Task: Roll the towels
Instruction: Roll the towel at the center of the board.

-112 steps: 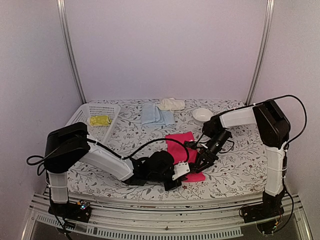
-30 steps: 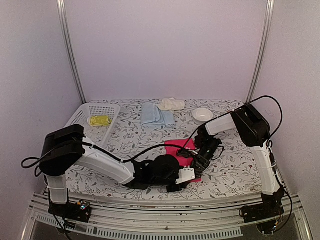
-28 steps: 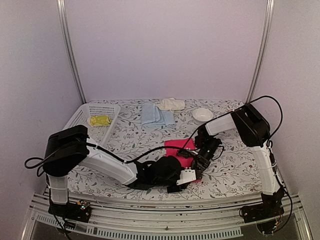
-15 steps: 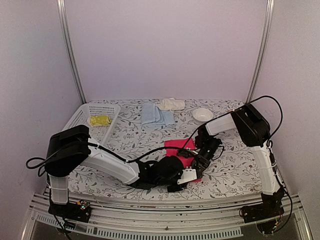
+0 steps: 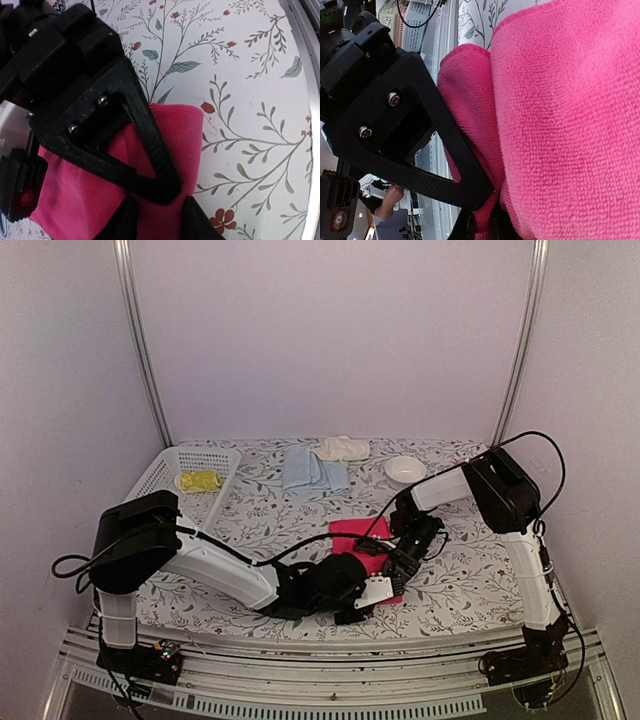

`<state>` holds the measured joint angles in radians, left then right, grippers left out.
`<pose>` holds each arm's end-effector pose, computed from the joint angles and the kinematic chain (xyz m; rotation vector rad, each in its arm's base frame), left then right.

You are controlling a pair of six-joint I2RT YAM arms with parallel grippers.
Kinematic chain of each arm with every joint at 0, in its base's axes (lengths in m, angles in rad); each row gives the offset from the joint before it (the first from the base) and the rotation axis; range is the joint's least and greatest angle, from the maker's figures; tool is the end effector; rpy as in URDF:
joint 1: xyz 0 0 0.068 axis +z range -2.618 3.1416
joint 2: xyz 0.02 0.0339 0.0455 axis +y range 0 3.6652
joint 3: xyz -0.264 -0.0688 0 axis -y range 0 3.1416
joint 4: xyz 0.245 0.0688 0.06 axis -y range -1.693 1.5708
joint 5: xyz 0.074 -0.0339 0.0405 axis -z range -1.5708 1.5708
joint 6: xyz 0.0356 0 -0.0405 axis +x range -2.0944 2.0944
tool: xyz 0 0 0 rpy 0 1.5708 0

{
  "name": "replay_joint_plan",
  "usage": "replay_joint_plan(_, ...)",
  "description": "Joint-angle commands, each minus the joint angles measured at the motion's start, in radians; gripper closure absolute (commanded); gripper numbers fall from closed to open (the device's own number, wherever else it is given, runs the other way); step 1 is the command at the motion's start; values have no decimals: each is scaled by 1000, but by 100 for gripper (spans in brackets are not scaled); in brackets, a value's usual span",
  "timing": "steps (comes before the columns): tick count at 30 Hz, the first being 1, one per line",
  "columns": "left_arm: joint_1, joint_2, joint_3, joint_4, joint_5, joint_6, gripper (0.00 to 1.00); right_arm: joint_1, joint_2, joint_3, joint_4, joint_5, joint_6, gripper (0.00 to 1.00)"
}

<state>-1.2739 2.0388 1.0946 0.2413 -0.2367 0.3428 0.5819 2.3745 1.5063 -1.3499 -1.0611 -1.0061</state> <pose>0.1292 -0.3937 0.1156 1.5463 1.6489 -0.2297 0.2829 0.2233 0.0756 1.3386 -1.9579 -1.4989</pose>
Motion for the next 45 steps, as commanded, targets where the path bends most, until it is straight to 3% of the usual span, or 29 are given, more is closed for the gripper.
replay_joint_plan(1,25,37,-20,-100,-106,-29,65,2,-10,-18,32,38,-11,95)
replay_joint_plan(4,29,36,-28,-108,-88,-38,67,3,-15,-24,30,35,-14,94)
replay_joint_plan(8,36,38,-19,-135,-53,-55,79,3,-34,-29,33,34,-13,91)
replay_joint_plan(14,49,25,12,-198,31,-90,95,-32,-191,-40,15,47,-45,67)
replay_joint_plan(17,70,13,35,-246,157,-129,98,-88,-289,-48,32,61,-22,64)
replay_joint_plan(20,131,13,70,-296,395,-218,98,-156,-383,-67,79,58,10,63)
replay_joint_plan(25,211,50,161,-389,617,-287,99,-177,-573,-240,318,144,112,66)
replay_joint_plan(30,293,165,320,-549,851,-347,98,-96,-730,-424,529,301,141,67)
replay_joint_plan(34,346,240,377,-566,991,-450,98,42,-818,-533,708,479,174,63)
replay_joint_plan(38,376,278,379,-547,1027,-525,98,157,-854,-591,858,618,194,60)
replay_joint_plan(45,392,294,375,-511,1030,-581,98,253,-783,-612,960,759,178,58)
